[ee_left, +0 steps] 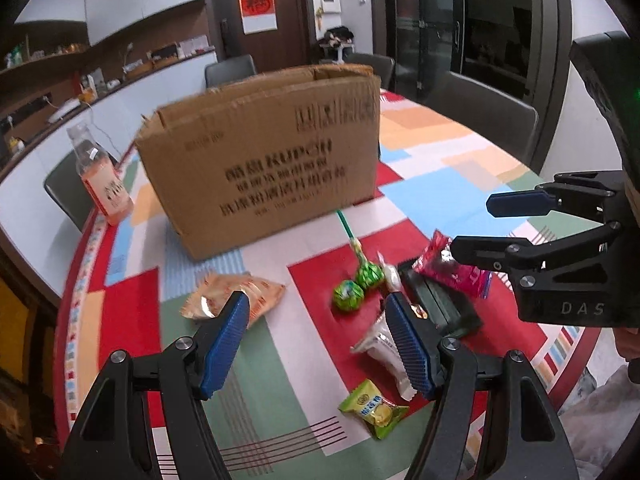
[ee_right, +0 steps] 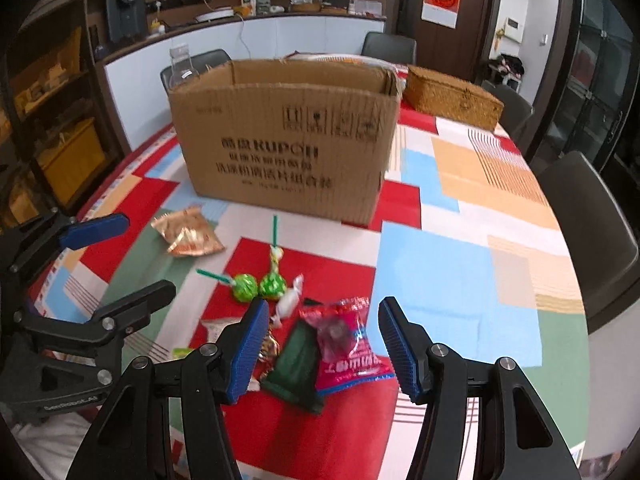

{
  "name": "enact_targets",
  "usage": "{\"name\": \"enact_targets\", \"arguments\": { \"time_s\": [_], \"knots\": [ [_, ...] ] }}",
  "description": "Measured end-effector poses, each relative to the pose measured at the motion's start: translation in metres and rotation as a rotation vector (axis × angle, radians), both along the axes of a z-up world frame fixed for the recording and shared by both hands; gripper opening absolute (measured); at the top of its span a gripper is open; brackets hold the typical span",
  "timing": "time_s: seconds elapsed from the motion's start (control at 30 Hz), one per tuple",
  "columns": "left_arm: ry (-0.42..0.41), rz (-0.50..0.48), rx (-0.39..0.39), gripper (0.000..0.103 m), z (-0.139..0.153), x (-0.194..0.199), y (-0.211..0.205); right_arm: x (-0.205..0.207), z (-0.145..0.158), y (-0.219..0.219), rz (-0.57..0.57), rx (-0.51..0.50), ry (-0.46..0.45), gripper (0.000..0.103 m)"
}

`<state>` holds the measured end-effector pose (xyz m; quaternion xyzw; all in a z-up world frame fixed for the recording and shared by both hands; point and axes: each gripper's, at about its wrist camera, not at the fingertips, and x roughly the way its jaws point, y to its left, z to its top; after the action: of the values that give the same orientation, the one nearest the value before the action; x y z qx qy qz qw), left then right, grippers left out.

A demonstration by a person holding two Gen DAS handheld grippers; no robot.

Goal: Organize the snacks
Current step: 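Move both tools back over the remaining snacks on the table, then grasp a green lollipop with the left tool while the right tool grasps the red candy bag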

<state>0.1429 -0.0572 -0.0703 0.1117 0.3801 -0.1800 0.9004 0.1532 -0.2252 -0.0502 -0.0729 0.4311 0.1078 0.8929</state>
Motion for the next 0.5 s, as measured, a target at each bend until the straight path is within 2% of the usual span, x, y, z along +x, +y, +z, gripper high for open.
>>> {"name": "enact_targets", "arguments": {
  "time_s": [0.27, 0.5],
  "knots": [
    [0.032, -0.037, -0.007, 0.069, -0.018, 0.014, -0.01, 0.012, -0.022, -0.009, -0.028, 0.002, 0.07, 0.058],
    [0.059, -0.052, 0.008, 0.063, -0.034, 0.028, -0.018, 0.02, -0.034, -0.016, -0.04, 0.001, 0.098, 0.058]
  ]
}}
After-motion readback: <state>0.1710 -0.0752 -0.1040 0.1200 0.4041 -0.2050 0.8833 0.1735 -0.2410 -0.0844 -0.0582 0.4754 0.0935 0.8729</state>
